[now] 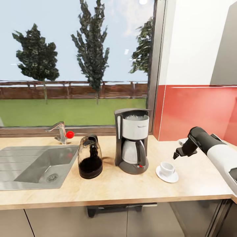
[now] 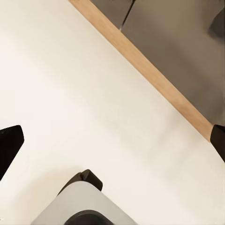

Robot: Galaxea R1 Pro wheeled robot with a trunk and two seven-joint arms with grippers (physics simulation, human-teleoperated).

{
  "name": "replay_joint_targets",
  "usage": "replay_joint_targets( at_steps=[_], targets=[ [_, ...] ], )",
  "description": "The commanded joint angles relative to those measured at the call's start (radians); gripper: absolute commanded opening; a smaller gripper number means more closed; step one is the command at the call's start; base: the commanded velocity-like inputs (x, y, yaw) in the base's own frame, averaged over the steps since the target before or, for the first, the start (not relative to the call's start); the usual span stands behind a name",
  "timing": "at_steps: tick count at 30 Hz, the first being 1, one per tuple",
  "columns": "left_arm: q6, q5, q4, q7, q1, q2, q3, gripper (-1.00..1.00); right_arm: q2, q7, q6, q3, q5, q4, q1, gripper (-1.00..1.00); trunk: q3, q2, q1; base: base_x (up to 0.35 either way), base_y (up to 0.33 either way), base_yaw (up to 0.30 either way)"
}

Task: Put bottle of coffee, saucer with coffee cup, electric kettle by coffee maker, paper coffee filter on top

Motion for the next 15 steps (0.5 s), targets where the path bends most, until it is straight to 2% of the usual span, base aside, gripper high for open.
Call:
replay_joint_targets(
  at_steps=[1,7,10,15],
  targets=[
    [-0.003,0.011,0.001,-0.005,-0.001,0.0,-0.008,1.0,-0.011,0.009,0.002,-0.004,0.009,-0.009,-0.001,1.0,0.002,0.006,-0.004,0.0,0.0,0.0],
    [-0.004,0.011,0.001,-0.006,-0.001,0.0,-0.008,1.0,-0.027,0.007,0.002,-0.017,0.009,-0.023,-0.001,1.0,0.021,0.048,-0.027,0.0,0.0,0.0],
    [-0.007,0.011,0.0,-0.006,-0.001,-0.002,-0.008,1.0,-0.037,0.008,0.002,-0.033,0.01,-0.041,-0.001,1.0,0.021,0.048,-0.027,0.0,0.0,0.0],
    [-0.011,0.011,0.0,-0.005,-0.001,-0.004,-0.008,1.0,-0.04,-0.013,0.002,-0.037,0.012,-0.049,-0.002,1.0,0.021,0.048,-0.027,-0.313,0.0,0.0]
  ],
)
